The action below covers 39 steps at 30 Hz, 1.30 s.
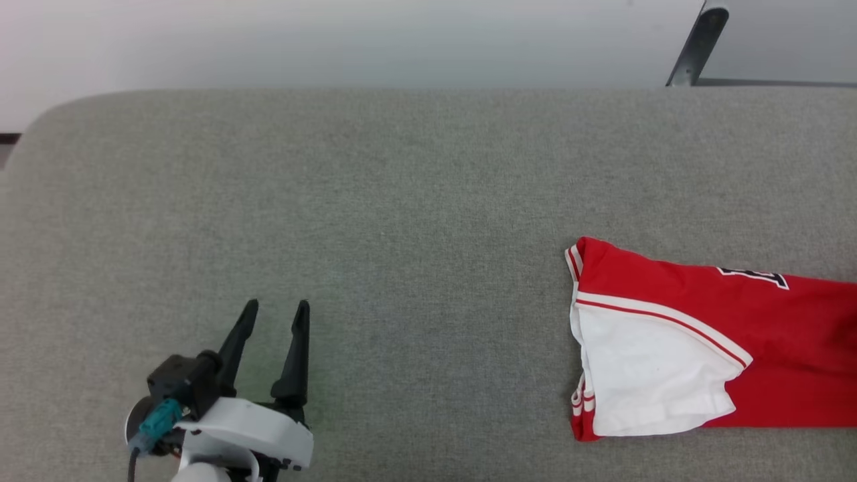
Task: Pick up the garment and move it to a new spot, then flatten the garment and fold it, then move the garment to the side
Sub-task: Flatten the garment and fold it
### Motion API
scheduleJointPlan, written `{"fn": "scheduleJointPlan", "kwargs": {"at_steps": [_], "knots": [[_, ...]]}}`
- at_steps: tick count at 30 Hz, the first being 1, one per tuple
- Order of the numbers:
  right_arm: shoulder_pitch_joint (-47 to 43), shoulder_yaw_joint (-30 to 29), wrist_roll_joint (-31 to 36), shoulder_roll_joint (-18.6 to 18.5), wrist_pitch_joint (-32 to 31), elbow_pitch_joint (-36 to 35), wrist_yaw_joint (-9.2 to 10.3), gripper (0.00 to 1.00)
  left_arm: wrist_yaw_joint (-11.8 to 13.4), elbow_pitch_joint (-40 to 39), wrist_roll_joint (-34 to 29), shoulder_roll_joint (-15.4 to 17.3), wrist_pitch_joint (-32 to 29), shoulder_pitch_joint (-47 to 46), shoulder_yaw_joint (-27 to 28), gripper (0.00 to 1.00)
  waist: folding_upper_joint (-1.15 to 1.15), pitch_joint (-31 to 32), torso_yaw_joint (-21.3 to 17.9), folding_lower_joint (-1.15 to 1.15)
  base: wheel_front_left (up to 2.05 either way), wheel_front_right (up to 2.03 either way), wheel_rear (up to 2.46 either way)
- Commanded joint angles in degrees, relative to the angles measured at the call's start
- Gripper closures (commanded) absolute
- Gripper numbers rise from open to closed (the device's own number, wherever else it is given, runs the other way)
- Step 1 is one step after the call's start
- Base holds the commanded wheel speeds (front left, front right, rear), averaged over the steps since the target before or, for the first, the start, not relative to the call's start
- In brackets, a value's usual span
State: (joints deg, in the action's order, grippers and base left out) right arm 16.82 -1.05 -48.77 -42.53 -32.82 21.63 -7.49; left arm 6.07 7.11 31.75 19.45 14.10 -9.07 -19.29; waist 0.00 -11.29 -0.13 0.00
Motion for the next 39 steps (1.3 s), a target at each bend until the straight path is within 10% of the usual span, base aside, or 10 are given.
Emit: {"fn": "scheduleJointPlan", "kwargs": {"at_steps": [1,11,25,26,28,29,39], "knots": [[-1.32,1.32,-1.64,0.79,-1.07,-5.05,0.01,1.00,0.14,0.22,0.40,-0.07,0.19,1.10,0.24,0.00,0.00,1.27,0.49,0.00,0.00,0.00,0.00],[-2.40,10.06,-3.04,7.38,-7.88,-24.83,0.00,1.00,0.05,0.45,1.27,-0.83,0.62,2.68,0.64,0.00,0.00,3.32,2.26,0.00,0.00,0.00,0.00],[2.73,18.11,1.24,15.21,-6.83,-21.23,0.00,1.00,-0.81,1.49,0.96,-1.74,0.90,2.52,0.28,0.00,0.00,3.10,5.03,0.00,0.00,0.00,0.00],[2.97,18.63,1.35,15.29,-6.35,-20.90,0.00,0.93,-0.83,1.62,0.96,-1.79,0.92,2.53,0.31,0.00,0.00,3.18,5.05,0.00,0.00,0.00,0.00],[3.09,19.36,1.30,15.67,-5.46,-19.93,0.00,0.20,-0.83,1.88,1.00,-1.81,0.96,2.75,0.39,0.00,0.00,3.55,4.95,0.00,0.00,0.00,0.00],[3.18,19.56,1.04,15.95,-5.01,-19.51,0.00,0.00,-0.84,1.98,1.04,-1.80,0.97,2.97,0.45,0.00,0.00,3.78,4.85,0.00,0.00,0.00,0.00],[3.51,20.69,-0.79,14.09,-2.16,-18.15,0.00,0.00,-1.20,2.64,1.71,-1.35,0.67,3.62,0.32,0.00,0.00,7.28,1.96,0.00,0.00,0.00,0.00]]}}
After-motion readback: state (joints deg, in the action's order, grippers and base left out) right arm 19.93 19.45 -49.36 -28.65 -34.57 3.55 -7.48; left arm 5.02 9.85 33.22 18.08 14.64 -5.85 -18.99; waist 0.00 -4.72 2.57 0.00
